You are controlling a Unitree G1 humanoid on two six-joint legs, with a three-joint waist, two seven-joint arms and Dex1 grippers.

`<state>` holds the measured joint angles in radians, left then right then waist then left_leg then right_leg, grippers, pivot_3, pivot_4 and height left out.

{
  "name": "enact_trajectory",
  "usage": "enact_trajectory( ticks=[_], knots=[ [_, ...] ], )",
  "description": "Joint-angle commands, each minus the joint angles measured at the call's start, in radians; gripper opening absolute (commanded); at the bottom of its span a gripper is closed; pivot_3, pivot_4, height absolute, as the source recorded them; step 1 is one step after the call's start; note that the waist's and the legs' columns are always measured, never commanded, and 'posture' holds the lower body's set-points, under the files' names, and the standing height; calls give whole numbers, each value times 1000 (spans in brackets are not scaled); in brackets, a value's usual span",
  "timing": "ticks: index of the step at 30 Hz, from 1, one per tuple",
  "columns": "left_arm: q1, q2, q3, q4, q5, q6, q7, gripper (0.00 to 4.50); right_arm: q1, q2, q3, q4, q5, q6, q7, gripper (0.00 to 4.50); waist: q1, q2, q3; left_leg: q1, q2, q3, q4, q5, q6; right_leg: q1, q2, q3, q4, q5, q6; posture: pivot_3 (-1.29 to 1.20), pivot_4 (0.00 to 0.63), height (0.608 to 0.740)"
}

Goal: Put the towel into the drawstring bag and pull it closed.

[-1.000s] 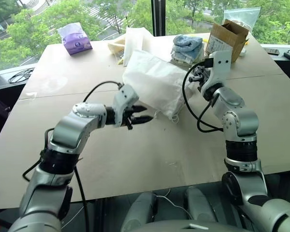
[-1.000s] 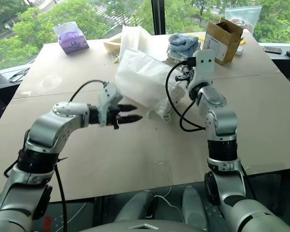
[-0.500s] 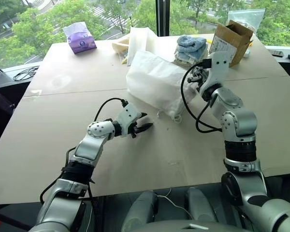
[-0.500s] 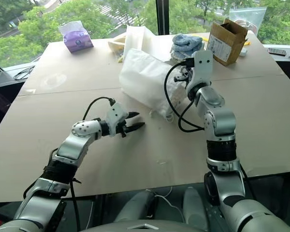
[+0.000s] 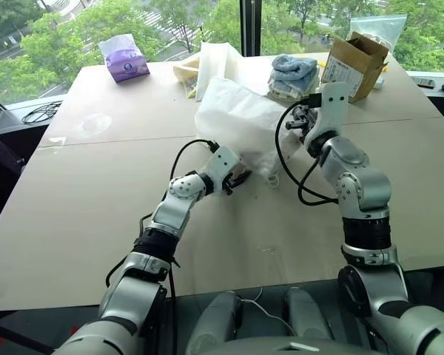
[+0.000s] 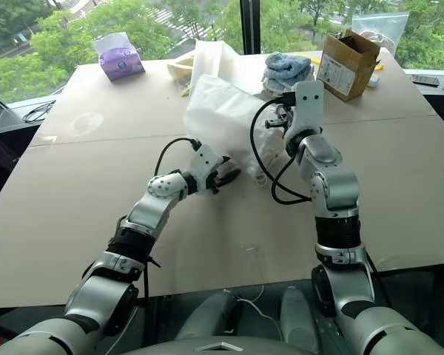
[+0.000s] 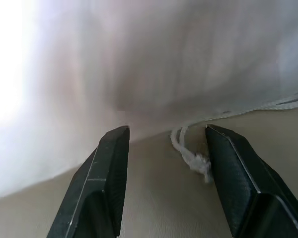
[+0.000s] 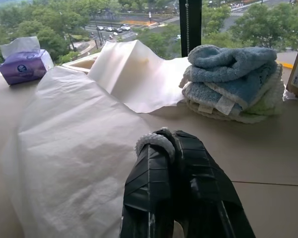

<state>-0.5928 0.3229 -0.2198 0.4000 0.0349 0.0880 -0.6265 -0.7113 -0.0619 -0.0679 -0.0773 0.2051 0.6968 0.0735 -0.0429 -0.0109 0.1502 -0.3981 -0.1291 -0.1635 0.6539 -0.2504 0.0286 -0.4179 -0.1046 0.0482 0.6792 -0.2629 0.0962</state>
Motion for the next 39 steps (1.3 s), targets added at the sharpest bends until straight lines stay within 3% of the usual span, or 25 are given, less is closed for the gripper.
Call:
enact_trajectory(
  ticks=[1,4,6,7,13,19,24,29,39],
  knots=[
    [18,-3,-27,10,31,28,-4,2259,-2,-1,0,-45,0,-16,-5,0,0,0,0,0,0,0,0,0,0,0,0,0,0,0,0,0,150,740],
    [21,-10,-20,-10,19,67,-11,1268,-1,-2,1,-46,0,-15,-6,0,0,0,-1,0,0,0,0,0,0,1,0,0,0,0,0,0,150,740],
    [25,-10,-17,-27,19,102,-10,258,0,-2,1,-46,1,-15,-6,0,0,0,-1,0,0,0,0,0,0,1,0,0,0,0,0,0,150,740],
    [30,-8,-17,-38,20,116,-10,123,0,-2,2,-46,1,-15,-6,0,0,0,-1,1,0,0,0,0,0,1,0,0,0,0,0,0,150,740],
    [95,42,11,-182,32,191,21,123,-1,-19,-9,-42,-1,-20,-4,0,-13,0,-1,1,0,0,0,0,0,1,0,0,1,0,-1,0,150,740],
    [64,100,190,-355,-16,99,120,123,-30,-129,-94,38,-17,-67,-10,0,-11,0,0,-1,0,-1,-1,0,0,-1,0,0,0,0,-1,0,150,740],
    [-56,136,305,-327,-2,127,242,123,-58,-205,-148,116,-30,-119,-17,0,0,0,0,-1,0,0,-1,0,0,-1,0,-1,-1,0,-1,0,150,740],
    [-161,155,413,-252,63,158,491,123,-77,-253,-205,160,-47,-167,-70,0,-2,0,0,-1,0,0,-2,0,0,-2,0,0,-1,0,-1,0,150,740],
    [-217,215,509,-148,124,177,798,123,-74,-287,-265,170,-54,-262,-165,0,-1,0,0,-1,0,1,-1,0,0,-2,0,0,-1,0,-1,0,150,740]
  ],
)
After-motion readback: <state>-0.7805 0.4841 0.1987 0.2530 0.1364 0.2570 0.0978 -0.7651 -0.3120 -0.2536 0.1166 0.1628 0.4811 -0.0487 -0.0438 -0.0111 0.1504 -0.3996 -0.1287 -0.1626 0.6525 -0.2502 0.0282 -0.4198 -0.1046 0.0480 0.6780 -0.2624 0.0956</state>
